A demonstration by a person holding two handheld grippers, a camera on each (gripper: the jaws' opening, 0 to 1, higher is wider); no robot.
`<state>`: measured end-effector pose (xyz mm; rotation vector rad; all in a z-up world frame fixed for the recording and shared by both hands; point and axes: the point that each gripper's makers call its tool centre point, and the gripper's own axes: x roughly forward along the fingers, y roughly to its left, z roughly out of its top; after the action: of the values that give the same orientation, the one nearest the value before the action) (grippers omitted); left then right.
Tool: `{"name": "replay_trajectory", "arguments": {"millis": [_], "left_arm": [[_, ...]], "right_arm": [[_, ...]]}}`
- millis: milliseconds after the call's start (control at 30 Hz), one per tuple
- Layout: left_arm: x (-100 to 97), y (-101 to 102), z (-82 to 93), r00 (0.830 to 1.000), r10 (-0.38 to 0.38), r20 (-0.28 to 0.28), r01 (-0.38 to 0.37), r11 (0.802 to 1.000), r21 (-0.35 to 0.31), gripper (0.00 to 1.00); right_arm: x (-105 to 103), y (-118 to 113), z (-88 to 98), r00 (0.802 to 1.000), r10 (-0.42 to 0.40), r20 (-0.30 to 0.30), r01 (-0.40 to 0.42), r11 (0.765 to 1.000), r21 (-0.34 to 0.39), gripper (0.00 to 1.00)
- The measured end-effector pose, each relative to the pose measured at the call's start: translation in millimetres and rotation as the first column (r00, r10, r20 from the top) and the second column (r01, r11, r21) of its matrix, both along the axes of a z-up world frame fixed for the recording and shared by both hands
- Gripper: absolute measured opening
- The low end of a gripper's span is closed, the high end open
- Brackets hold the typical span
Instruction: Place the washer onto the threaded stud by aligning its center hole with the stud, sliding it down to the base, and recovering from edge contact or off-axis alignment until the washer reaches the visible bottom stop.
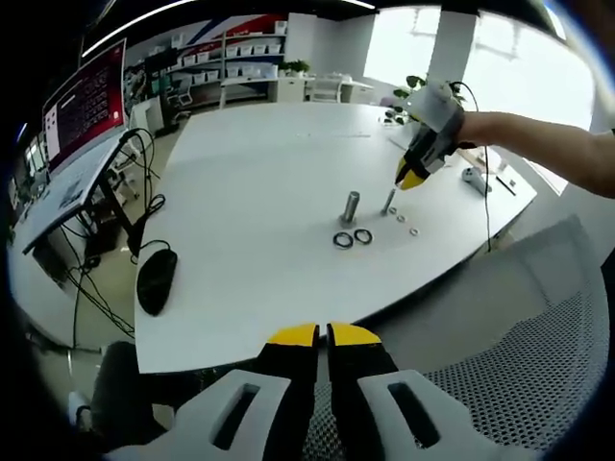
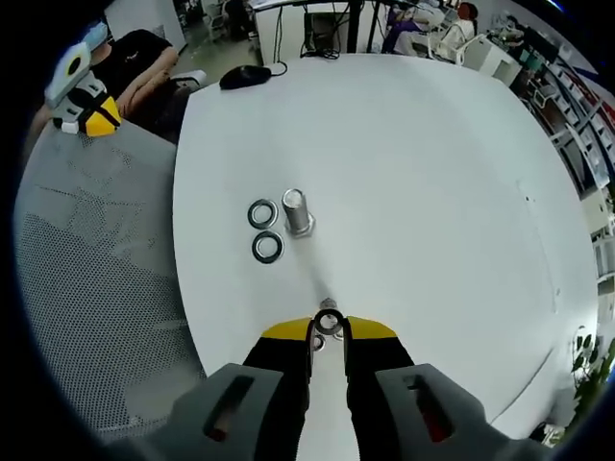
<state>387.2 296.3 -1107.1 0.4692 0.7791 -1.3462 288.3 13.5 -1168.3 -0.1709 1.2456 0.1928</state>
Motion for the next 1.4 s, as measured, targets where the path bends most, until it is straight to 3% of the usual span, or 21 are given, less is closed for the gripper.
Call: {"name": "replay_trajectory", "arguments": {"millis": [567, 1167, 1400], "left_arm": [[2.1, 0, -0.6, 1.0, 0.005, 0.0, -0.005, 1.0, 0.0, 0.01], [3.9, 0, -0.6, 1.0, 0.02, 0.003, -0.02, 1.0, 0.001, 0.01], [4.2, 0, -1.2, 1.0, 0.02, 0.004, -0.02, 1.0, 0.005, 0.01]], "right_arm": [[2, 0, -14.0, 0.999, 0.012, -0.044, -0.011, 1.0, 0.005, 0.14], [4, 2, -58.1, 0.996, 0.001, -0.09, 0.0, 1.0, 0.013, 0.14], [2, 2, -67.1, 0.996, 0.005, -0.085, -0.006, 1.0, -0.007, 0.15]]}}
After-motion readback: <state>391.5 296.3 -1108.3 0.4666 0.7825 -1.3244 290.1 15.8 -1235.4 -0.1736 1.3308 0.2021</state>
